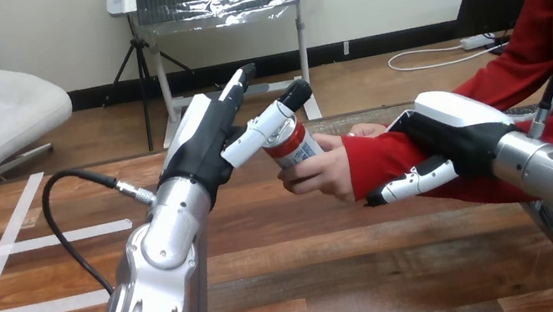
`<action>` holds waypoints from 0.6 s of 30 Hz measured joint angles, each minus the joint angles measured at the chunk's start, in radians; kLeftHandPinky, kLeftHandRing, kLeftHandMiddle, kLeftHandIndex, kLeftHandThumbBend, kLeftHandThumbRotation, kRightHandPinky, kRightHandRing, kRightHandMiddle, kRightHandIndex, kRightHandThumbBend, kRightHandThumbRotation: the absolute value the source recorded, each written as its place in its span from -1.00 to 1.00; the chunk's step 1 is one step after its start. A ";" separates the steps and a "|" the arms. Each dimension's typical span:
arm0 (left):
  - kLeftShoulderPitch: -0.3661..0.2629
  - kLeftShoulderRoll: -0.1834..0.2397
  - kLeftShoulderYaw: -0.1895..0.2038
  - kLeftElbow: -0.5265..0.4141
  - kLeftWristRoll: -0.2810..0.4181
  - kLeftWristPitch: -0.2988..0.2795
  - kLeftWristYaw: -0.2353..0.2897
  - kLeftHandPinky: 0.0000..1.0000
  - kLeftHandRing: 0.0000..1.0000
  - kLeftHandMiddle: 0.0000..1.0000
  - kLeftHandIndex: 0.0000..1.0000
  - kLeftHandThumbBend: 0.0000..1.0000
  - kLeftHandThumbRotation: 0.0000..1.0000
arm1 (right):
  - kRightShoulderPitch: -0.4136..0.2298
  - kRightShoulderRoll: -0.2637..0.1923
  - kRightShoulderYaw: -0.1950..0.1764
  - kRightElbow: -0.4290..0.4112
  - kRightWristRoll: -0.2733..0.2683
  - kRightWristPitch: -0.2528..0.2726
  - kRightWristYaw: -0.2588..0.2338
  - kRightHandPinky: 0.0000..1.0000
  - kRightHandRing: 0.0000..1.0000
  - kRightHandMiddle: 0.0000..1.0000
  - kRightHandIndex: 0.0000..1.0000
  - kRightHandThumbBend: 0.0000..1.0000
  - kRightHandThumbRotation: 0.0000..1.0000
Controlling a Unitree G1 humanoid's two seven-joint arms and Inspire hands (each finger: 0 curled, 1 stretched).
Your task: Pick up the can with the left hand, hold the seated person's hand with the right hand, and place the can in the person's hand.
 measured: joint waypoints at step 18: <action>0.088 0.019 0.001 -0.092 0.022 -0.053 0.031 0.68 0.94 0.95 0.78 0.57 0.65 | 0.007 0.004 -0.010 -0.058 0.062 0.056 0.160 0.67 0.83 0.81 0.82 1.00 0.49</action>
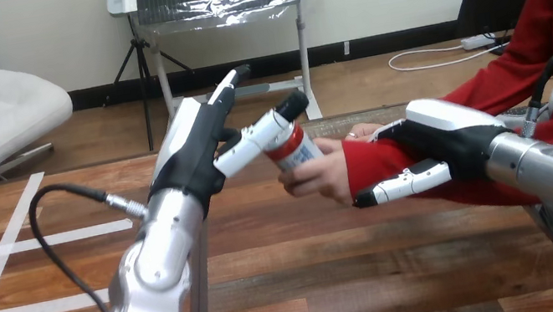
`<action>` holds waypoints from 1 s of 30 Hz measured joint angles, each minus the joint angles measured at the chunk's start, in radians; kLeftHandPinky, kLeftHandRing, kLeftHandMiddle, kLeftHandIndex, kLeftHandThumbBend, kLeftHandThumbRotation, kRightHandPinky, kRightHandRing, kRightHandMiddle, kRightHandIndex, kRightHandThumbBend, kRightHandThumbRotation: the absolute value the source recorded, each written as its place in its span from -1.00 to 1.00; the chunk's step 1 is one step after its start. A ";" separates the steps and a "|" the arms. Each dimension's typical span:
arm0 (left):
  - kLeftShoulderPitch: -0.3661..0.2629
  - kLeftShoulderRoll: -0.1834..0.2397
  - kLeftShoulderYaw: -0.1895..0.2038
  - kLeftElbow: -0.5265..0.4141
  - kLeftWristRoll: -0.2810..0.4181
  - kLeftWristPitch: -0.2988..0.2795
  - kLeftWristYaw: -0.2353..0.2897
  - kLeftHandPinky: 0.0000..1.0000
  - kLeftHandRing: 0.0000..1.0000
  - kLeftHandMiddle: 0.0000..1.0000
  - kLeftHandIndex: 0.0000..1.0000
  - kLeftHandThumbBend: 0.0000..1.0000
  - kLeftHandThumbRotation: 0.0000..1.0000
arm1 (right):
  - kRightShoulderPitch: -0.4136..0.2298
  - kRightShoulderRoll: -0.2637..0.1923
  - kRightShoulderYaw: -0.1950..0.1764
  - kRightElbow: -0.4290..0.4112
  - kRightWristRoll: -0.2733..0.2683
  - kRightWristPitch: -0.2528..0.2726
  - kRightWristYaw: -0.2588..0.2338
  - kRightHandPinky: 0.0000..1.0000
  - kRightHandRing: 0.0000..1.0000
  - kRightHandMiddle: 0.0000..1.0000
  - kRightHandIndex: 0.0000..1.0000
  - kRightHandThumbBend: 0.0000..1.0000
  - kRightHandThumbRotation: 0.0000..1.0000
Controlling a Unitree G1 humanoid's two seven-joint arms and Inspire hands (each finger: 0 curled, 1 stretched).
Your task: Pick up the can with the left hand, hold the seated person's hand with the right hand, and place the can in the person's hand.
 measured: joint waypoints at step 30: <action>0.316 0.033 0.053 -0.167 -0.019 -0.216 0.043 0.60 0.74 0.76 0.52 0.37 0.36 | 0.106 0.007 -0.044 -0.083 0.077 0.068 0.021 0.62 0.87 0.91 0.91 0.93 0.97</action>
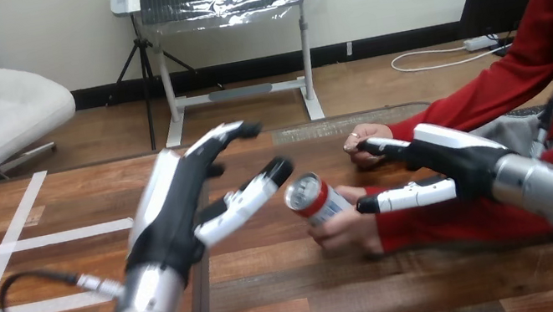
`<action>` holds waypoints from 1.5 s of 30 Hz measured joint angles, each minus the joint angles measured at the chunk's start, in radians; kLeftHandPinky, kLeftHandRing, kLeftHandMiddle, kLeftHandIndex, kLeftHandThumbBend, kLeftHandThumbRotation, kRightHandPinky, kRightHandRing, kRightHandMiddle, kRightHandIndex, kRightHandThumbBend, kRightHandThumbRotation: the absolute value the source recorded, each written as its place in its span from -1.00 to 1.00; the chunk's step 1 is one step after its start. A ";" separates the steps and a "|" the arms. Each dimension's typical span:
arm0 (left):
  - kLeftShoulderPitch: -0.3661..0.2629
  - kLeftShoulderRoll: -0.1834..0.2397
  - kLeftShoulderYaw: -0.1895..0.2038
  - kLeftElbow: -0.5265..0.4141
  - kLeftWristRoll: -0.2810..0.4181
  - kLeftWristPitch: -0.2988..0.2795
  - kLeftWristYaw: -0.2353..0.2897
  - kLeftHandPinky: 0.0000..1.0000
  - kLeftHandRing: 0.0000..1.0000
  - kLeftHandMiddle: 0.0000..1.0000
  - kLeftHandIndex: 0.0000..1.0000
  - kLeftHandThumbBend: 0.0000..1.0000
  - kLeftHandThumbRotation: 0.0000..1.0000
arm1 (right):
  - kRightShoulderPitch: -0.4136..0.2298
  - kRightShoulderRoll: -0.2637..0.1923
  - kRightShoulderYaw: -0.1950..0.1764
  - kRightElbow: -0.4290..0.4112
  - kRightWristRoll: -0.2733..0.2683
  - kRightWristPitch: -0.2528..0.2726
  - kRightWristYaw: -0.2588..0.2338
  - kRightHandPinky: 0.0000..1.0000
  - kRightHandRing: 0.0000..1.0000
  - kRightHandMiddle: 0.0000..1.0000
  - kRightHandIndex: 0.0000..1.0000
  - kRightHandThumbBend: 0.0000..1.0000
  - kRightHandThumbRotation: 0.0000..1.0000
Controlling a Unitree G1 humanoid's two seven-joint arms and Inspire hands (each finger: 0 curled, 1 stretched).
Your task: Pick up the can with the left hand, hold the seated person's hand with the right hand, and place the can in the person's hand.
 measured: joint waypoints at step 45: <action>0.140 -0.001 0.142 -0.008 -0.098 -0.317 0.068 0.37 0.57 0.61 0.31 0.04 0.59 | 0.294 0.259 -0.230 -0.385 0.487 -0.217 -0.040 0.91 0.88 0.85 0.84 0.78 1.00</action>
